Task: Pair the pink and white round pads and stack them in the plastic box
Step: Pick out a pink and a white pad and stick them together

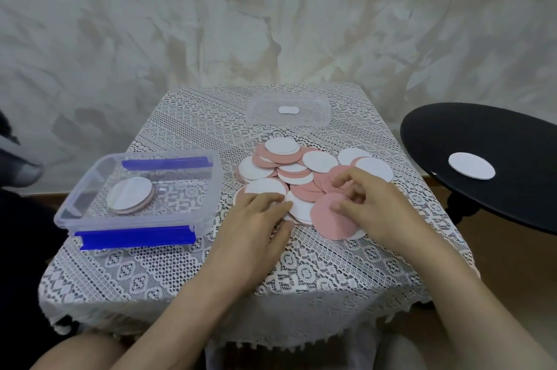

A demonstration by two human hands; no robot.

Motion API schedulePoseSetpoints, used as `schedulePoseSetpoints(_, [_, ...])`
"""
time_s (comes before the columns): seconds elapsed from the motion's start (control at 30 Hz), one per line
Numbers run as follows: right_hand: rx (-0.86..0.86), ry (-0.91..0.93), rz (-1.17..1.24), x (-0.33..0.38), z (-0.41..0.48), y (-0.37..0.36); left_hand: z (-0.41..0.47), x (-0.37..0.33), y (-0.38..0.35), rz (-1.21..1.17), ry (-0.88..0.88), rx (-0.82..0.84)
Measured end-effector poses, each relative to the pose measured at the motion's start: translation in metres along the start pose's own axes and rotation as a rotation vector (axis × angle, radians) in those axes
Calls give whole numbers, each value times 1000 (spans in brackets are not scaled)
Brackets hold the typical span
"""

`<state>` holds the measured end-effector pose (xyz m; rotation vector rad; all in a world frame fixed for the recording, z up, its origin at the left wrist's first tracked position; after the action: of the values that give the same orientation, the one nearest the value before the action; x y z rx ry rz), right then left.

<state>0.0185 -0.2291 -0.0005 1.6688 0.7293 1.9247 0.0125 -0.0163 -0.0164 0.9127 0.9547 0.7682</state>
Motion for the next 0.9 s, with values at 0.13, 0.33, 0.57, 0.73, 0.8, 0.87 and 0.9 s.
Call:
schedulePoseSetpoints(0.13, [58,52,255,13,3,-14,-1,-1,5,-73,16,22])
schedulePoseSetpoints(0.33, [144,62,371,22,3,-37,-6,6,13,-366,178,-4])
schedulePoseSetpoints(0.57, [-125,12,-98,0,12,4,0,22,16,-377,295,10])
schedulePoseSetpoints(0.73, [-49,-81,-436,-10,15,6,0,18,12,-407,297,44])
schedulePoseSetpoints(0.8, [-29,-62,-395,-6,12,1,0,18,11,-442,309,49])
schedulePoseSetpoints(0.87, [-13,-11,-345,2,8,-5,1,20,9,-488,335,52])
schedulePoseSetpoints(0.9, [-8,4,-304,5,6,-7,0,20,9,-503,346,54])
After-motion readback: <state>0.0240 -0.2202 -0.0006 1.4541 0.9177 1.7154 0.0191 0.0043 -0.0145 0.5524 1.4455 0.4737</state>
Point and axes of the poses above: each hand's wrist, its own z-axis towards the middle knuckle, its own y-axis out of the back of the hand, x = y × z, the point moved 5 cm from there along z, towards the middle knuckle, and after that the axes turned 7 degrees about y, right-handed, at the moved point
